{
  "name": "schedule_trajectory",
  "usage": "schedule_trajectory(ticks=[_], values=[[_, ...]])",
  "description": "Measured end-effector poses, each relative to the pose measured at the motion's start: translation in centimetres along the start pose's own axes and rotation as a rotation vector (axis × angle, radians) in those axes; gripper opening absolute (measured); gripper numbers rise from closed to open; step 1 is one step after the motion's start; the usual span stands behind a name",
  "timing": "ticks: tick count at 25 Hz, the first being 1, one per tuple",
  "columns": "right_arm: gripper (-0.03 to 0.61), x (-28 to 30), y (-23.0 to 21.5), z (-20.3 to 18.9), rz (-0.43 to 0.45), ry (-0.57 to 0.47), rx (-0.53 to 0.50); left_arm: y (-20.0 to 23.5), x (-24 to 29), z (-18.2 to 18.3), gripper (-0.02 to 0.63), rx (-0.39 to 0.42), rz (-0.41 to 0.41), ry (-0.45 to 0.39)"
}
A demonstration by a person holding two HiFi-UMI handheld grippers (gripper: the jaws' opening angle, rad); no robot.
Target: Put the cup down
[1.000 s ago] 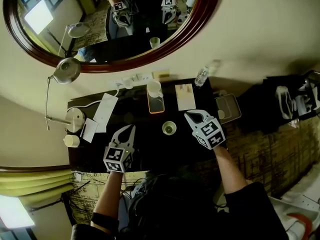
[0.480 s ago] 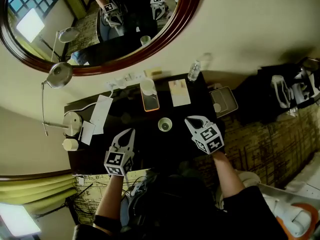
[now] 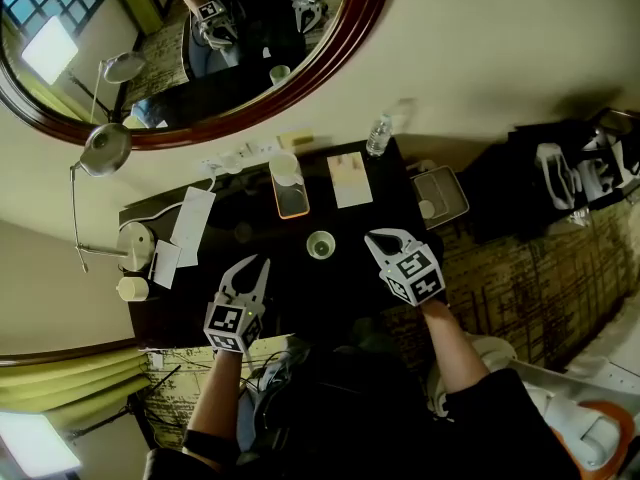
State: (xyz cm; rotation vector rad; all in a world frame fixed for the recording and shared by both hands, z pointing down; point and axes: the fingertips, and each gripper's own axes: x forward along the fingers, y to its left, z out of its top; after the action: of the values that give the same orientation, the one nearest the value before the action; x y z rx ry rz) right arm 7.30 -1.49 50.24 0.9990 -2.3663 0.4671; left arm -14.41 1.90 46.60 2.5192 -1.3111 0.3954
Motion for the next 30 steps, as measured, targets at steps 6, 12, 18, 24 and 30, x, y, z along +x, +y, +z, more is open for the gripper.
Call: schedule_trajectory(ticks=[6,12,18,24,30], values=[[0.009,-0.3,-0.5,-0.5,0.001,0.003,0.012,-2.2,2.1,-0.8,0.246,0.021,-0.094,0.050],[0.009,-0.6,-2.0,-2.4,-0.015,0.012,0.023,-5.6,5.1,-2.0,0.449,0.044,-0.206,0.186],[0.009,-0.9,-2.9,-3.9,-0.029,0.021,0.056,-7.3,8.4,-4.8,0.508,0.095,-0.273,0.293],[0.009,-0.8,-2.6,-4.5,-0.010,0.042,0.097,-7.5,12.1,-8.1,0.525,0.120,-0.284,0.397],[0.009,0.4,-3.0,-6.3,0.007,0.070,0.101,-7.6,15.3,-10.8,0.525,0.158,-0.275,0.453]])
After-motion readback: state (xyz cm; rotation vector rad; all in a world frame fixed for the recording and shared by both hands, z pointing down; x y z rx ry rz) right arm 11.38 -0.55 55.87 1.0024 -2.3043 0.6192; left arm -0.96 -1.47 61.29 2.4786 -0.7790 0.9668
